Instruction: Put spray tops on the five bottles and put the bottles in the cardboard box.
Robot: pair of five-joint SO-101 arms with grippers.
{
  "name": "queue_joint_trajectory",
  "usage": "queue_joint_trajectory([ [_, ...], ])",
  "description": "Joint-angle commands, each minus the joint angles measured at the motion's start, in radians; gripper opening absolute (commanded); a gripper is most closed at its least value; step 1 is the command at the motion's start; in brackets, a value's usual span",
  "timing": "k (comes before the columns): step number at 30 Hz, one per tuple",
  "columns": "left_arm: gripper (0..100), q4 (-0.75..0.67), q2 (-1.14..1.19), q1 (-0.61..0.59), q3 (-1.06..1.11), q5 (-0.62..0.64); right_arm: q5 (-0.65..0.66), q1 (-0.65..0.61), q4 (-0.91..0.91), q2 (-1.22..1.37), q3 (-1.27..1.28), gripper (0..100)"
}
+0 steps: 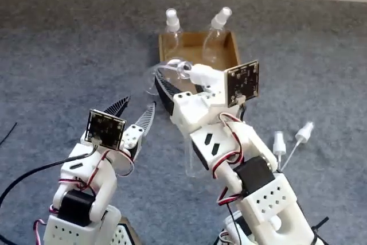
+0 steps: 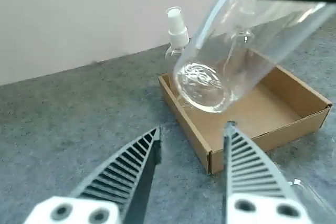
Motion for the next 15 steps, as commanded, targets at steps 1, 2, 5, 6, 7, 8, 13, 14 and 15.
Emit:
queue_joint_trajectory([
  [1,17,-0.002,-0.008,-0.005,-0.024,0.008,0.071,0.013,0.053,-0.022,-0.067,0.3],
  [2,17,-0.002,-0.008,-0.005,-0.024,0.008,0.084,0.008,0.053,-0.022,-0.068,0.3],
  [5,16,0.0,-0.008,-0.005,-0.022,0.006,0.103,0.005,0.056,-0.022,-0.068,0.3],
  [6,16,0.002,-0.008,-0.005,-0.022,0.006,0.115,0.008,0.058,-0.021,-0.068,0.3],
  [7,16,0.002,-0.008,-0.005,-0.021,0.006,0.13,0.012,0.061,-0.013,-0.068,0.3],
  [8,16,0.002,-0.008,-0.008,-0.016,0.006,0.144,0.013,0.077,0.005,-0.073,0.3],
  [13,16,0.003,-0.008,-0.013,-0.015,0.005,0.157,0.053,0.229,0.176,-0.245,0.3],
  [14,16,0.003,-0.008,-0.013,-0.015,0.005,0.167,0.07,0.271,0.214,-0.3,0.3],
  [15,16,0.003,-0.008,-0.015,-0.015,0.005,0.189,0.088,0.311,0.252,-0.364,0.3],
])
